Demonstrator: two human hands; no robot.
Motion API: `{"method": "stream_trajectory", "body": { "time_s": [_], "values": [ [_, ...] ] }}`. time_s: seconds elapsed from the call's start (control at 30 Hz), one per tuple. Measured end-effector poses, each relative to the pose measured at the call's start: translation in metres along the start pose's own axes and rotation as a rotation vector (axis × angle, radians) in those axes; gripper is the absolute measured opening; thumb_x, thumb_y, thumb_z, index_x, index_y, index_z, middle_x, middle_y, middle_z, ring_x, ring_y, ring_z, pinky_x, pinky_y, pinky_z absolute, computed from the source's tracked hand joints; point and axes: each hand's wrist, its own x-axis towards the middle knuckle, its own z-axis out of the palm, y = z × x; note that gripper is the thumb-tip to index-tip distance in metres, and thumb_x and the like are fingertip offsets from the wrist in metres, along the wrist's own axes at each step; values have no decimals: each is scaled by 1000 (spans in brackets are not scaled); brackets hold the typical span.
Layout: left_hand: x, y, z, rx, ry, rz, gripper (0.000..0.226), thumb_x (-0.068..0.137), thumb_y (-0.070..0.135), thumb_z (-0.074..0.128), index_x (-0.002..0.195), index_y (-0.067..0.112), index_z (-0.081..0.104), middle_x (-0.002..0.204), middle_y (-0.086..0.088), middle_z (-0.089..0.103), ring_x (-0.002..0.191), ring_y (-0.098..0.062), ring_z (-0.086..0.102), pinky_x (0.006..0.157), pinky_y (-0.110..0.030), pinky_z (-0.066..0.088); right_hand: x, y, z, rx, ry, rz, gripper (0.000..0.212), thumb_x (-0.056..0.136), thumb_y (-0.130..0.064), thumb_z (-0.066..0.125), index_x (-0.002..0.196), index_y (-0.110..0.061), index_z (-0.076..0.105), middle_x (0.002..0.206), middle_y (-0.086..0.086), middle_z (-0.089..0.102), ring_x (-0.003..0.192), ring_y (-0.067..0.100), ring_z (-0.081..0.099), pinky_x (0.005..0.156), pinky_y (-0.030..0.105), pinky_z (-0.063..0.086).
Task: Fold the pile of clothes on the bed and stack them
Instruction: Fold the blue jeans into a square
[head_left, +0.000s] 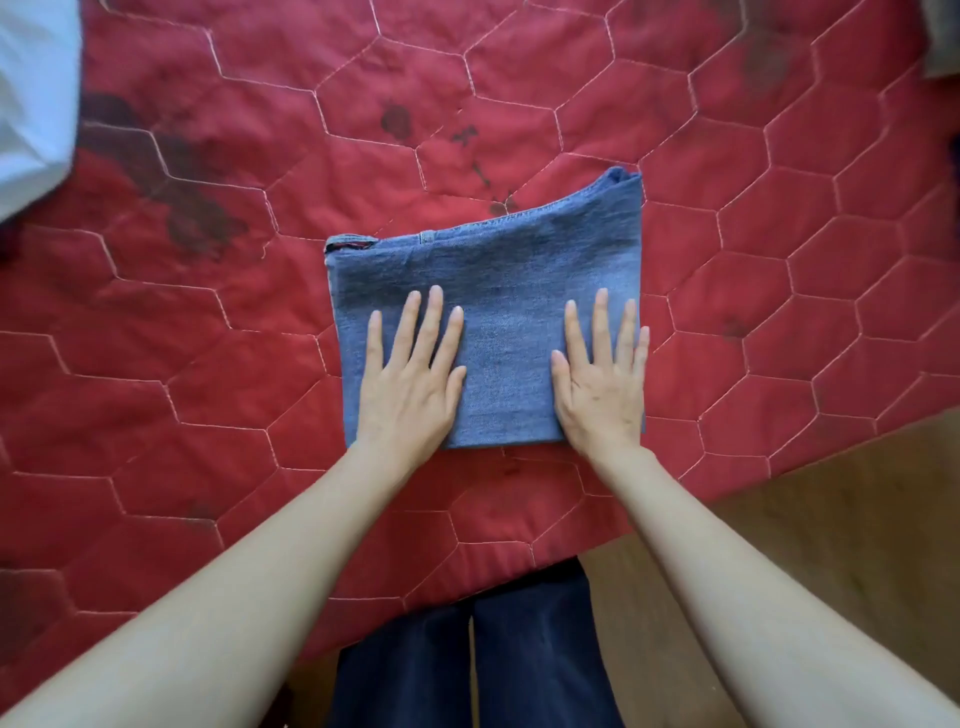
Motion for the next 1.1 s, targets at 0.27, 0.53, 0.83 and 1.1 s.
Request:
{"method": "stream_trajectory", "body": {
  "time_s": [0.27, 0.53, 0.83, 1.1],
  "values": [
    [80, -39, -7, 21, 38, 8, 54, 102, 40, 21, 153, 25, 17, 161, -11, 15, 148, -32, 10, 116, -59, 5, 71, -61, -1, 57, 10, -277, 54, 101, -39, 26, 153, -24, 21, 161, 4, 16, 149, 21, 12, 119, 51, 9],
    [48, -51, -12, -149, 38, -408, 58, 102, 43, 24, 154, 24, 7, 162, -10, 1, 149, -30, -1, 113, -65, 1, 84, -5, -12, 52, 51, 196, 55, 103, -40, 22, 155, -26, 10, 163, 5, 2, 150, 23, 0, 118, 56, 2],
    [-30, 8, 12, -40, -17, -37, 54, 100, 39, 28, 152, 22, 28, 160, -10, 18, 148, -29, 16, 117, -57, 9, -13, -66, 13, 90, -19, -234, 52, 101, -41, 28, 151, -24, 30, 159, 9, 21, 148, 24, 17, 116, 58, 14],
    [-40, -22, 2, -202, -82, -335, 59, 98, 39, 27, 154, 21, 18, 162, -9, 1, 149, -31, 5, 117, -51, 12, -1, 29, 6, 52, -37, -68, 55, 101, -39, 38, 152, -24, 24, 161, 8, 10, 149, 30, 3, 119, 52, 12]
  ]
}}
